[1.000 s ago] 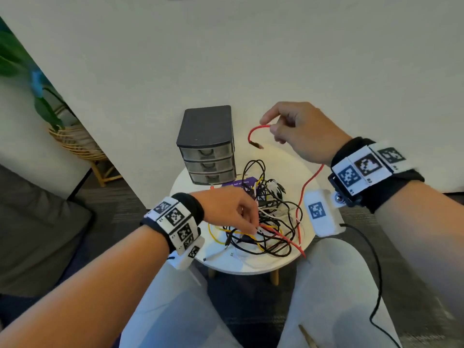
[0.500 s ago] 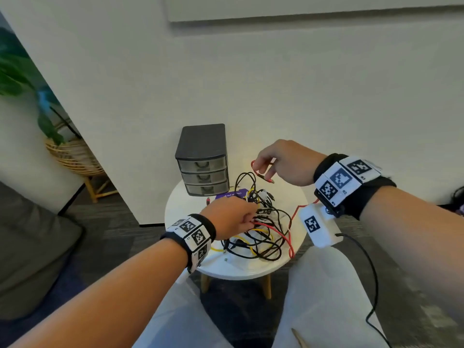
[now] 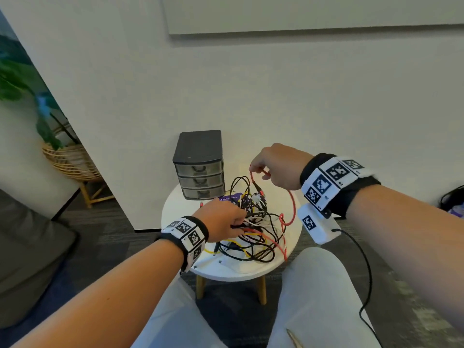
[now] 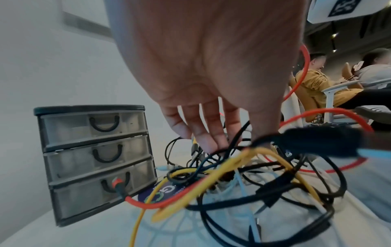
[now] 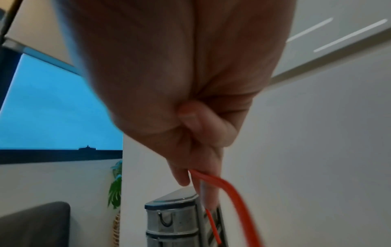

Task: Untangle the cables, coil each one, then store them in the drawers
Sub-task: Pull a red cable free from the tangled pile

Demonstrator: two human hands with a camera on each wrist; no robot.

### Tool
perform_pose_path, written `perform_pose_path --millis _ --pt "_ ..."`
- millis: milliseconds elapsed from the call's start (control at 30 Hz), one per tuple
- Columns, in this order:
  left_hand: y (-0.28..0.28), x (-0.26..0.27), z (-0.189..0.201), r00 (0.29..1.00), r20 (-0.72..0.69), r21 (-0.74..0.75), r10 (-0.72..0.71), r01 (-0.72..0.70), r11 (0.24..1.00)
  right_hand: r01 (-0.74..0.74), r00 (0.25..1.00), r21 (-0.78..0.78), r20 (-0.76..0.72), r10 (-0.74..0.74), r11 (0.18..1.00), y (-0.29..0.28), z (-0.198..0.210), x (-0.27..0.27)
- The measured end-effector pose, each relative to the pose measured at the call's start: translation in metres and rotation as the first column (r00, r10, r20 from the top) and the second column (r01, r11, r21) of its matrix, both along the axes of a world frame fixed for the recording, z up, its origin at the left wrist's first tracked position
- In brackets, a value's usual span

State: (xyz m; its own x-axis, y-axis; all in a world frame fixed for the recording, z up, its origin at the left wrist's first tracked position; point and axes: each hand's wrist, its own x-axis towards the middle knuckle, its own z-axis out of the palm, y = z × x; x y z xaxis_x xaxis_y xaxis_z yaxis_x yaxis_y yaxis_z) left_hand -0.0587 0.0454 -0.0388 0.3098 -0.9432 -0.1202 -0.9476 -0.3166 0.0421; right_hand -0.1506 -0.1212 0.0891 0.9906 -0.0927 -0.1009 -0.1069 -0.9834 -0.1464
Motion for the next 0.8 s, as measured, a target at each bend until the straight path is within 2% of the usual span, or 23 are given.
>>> perform_pose_path --millis 67,133,233,300,400,500,700,800 --pt "0.002 0.002 0.000 0.997 0.076 -0.062 -0.011 0.016 0.998 0.014 0.997 -0.037 0.076 -0.011 0.999 -0.006 -0.003 0.002" --pt "0.005 0.005 0.003 0.998 0.069 -0.139 -0.015 0.024 0.990 0.037 0.987 -0.045 0.160 -0.030 0.998 -0.015 -0.003 0.003" --pt "0.011 0.010 0.016 0.995 -0.079 -0.294 0.060 -0.081 0.952 0.101 0.960 -0.008 0.264 -0.096 0.995 -0.031 0.000 0.000" --pt "0.013 0.012 0.024 0.972 -0.210 -0.335 0.106 -0.174 0.926 0.141 0.936 0.048 0.319 -0.149 0.989 -0.041 0.002 -0.003" --pt "0.008 0.002 0.023 0.944 -0.326 -0.167 0.054 -0.114 0.979 0.172 0.900 0.126 0.384 -0.208 0.977 -0.045 0.002 -0.003" --pt "0.001 -0.010 0.007 0.945 -0.321 0.041 0.060 -0.050 0.998 0.192 0.839 0.232 0.465 -0.282 0.954 -0.041 0.003 -0.001" --pt "0.000 -0.004 -0.009 0.978 -0.207 0.041 0.030 -0.022 0.999 0.128 0.668 0.476 0.607 -0.431 0.870 -0.037 0.003 0.002" --pt "0.003 -0.003 -0.012 0.980 -0.197 0.109 0.043 -0.022 0.994 0.079 0.567 0.594 0.634 -0.526 0.801 -0.040 0.001 0.005"
